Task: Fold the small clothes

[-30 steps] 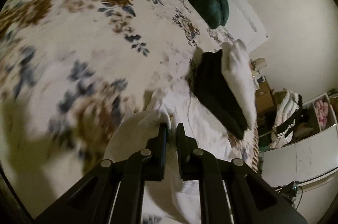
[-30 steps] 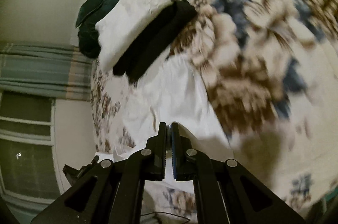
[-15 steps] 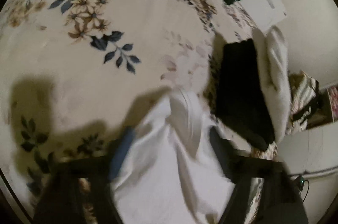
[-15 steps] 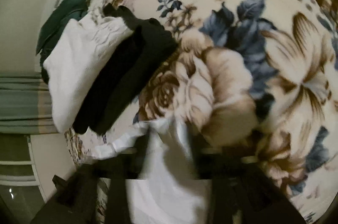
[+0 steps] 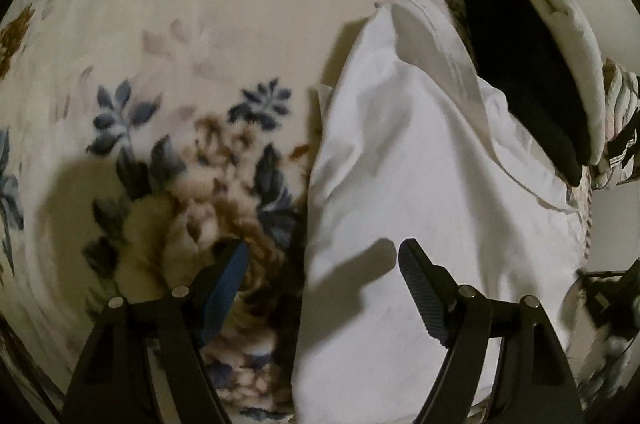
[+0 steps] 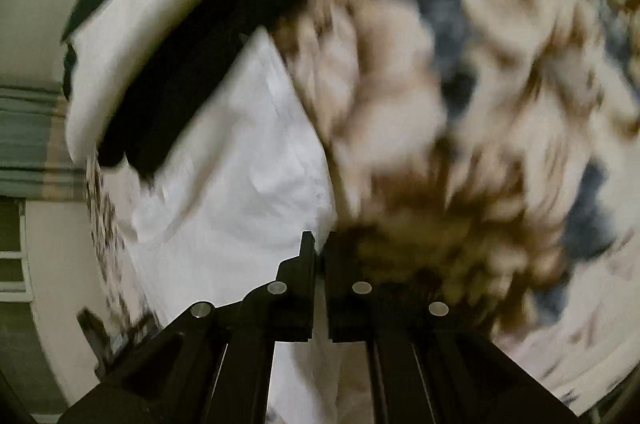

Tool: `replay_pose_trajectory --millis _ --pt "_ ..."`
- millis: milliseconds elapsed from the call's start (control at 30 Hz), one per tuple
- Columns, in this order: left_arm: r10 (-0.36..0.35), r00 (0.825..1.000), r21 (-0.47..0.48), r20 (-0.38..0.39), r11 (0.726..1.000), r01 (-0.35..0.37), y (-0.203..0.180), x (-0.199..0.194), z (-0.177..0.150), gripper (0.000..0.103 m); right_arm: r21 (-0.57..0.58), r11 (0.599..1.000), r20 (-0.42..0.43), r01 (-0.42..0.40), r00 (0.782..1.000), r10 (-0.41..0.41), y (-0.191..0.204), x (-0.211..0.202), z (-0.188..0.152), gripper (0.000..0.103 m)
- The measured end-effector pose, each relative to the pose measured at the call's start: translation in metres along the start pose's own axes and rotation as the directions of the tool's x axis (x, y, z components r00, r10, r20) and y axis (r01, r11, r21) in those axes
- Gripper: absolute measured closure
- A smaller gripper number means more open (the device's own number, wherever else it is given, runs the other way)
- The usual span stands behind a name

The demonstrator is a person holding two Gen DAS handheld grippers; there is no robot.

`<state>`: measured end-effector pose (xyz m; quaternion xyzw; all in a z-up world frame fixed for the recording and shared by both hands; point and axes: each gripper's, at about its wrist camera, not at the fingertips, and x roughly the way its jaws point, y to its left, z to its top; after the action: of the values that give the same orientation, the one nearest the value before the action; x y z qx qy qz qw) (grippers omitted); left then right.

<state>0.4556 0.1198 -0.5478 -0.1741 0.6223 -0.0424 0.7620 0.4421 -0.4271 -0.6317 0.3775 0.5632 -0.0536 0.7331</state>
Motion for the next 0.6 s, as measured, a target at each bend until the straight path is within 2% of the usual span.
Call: replay_pose_trajectory --millis 67,100,133,200,267,300,400,467,533,600 --pt "-0.001 1.0 0.004 -0.004 1.0 0.001 -0.001 -0.002 -0.003 0.027 -0.006 0.999 0.067 0.035 0.997 -0.035 0.001 -0.014 0.016 0.099" --pt "-0.002 1.0 0.003 -0.005 1.0 0.002 -0.001 -0.005 -0.007 0.027 -0.012 0.999 0.066 0.041 0.997 -0.04 0.001 -0.015 0.022 0.099" --pt "-0.006 1.0 0.004 -0.003 1.0 0.006 0.0 -0.01 -0.012 0.026 -0.022 0.999 0.031 0.043 0.999 -0.042 0.001 -0.012 0.027 0.097" --pt "-0.007 1.0 -0.005 -0.005 1.0 0.007 0.004 -0.02 -0.023 0.026 -0.048 0.996 -0.053 0.08 0.995 -0.082 0.0 -0.006 0.029 0.084" --pt "-0.013 1.0 -0.044 -0.006 0.999 0.013 0.013 -0.035 -0.036 0.026 -0.094 0.985 -0.047 0.146 0.987 -0.15 -0.003 -0.017 0.019 0.057" --pt "-0.023 1.0 -0.073 -0.003 0.997 0.023 0.016 -0.042 -0.041 0.027 -0.097 0.985 -0.044 0.145 0.988 -0.15 -0.006 -0.025 0.01 0.054" --pt "-0.068 0.998 -0.194 0.0 0.979 0.067 0.025 -0.057 -0.074 0.026 -0.028 0.994 -0.047 0.102 0.994 -0.103 -0.026 -0.052 -0.03 0.051" --pt "-0.122 0.992 -0.279 -0.01 0.953 0.114 0.028 -0.057 -0.096 0.027 0.079 0.996 -0.061 0.041 0.997 -0.037 -0.046 -0.063 -0.068 0.044" --pt "-0.203 0.979 -0.39 -0.018 0.903 0.181 0.028 -0.046 -0.118 0.027 0.18 0.982 -0.091 -0.05 0.994 0.068 -0.062 -0.058 -0.101 0.043" --pt "-0.263 0.964 -0.459 -0.022 0.86 0.224 0.022 -0.026 -0.128 0.027 0.23 0.966 -0.114 -0.114 0.983 0.143 -0.07 -0.042 -0.124 0.04"
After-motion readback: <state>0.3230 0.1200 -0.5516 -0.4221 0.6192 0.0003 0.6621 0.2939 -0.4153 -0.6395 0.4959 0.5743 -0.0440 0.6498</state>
